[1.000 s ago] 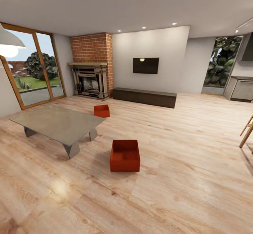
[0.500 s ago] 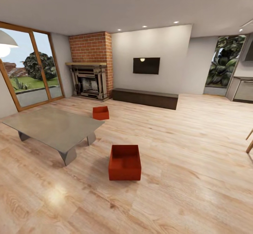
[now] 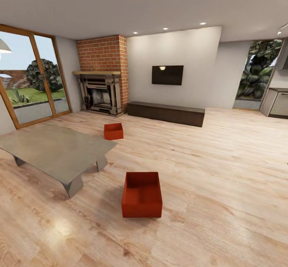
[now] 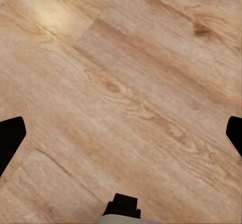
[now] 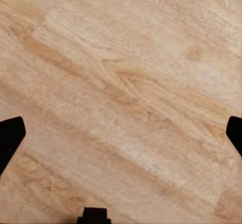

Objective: Move the two storage containers from the living room to the garage. In the garage, place one container on the floor and stack the other container on top of it (either order is fine).

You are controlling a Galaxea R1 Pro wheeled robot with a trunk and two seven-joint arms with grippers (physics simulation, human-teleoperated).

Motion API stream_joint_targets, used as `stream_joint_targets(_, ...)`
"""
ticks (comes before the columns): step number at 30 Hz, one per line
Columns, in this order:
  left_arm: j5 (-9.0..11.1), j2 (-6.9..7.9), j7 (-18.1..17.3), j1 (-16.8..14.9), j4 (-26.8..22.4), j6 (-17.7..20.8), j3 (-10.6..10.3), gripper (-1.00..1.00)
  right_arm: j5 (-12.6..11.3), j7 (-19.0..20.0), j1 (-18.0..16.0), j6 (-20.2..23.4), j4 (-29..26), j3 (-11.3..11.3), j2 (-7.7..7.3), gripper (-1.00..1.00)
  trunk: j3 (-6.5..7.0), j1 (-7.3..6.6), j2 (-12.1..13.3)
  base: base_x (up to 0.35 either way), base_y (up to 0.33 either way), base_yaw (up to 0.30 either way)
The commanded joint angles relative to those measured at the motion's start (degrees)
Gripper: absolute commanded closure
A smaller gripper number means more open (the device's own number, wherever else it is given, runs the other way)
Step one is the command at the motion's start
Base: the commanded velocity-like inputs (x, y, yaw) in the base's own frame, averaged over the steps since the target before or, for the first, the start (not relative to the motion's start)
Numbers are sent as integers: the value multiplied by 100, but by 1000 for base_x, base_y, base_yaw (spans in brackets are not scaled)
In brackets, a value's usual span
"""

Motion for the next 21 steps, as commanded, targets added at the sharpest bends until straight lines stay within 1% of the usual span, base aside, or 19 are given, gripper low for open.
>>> stream_joint_targets(1, -35, -6, 4, 2, -8, -7, 27, -100, 58, 3, -3, -14, 3, 0, 0, -100, -5, 4, -2, 327, 0, 0)
stream_joint_targets(21, -35, -6, 4, 2, -8, -4, 27, -100, 58, 3, -3, -14, 3, 0, -2, -100, -5, 4, -2, 326, 0, 0)
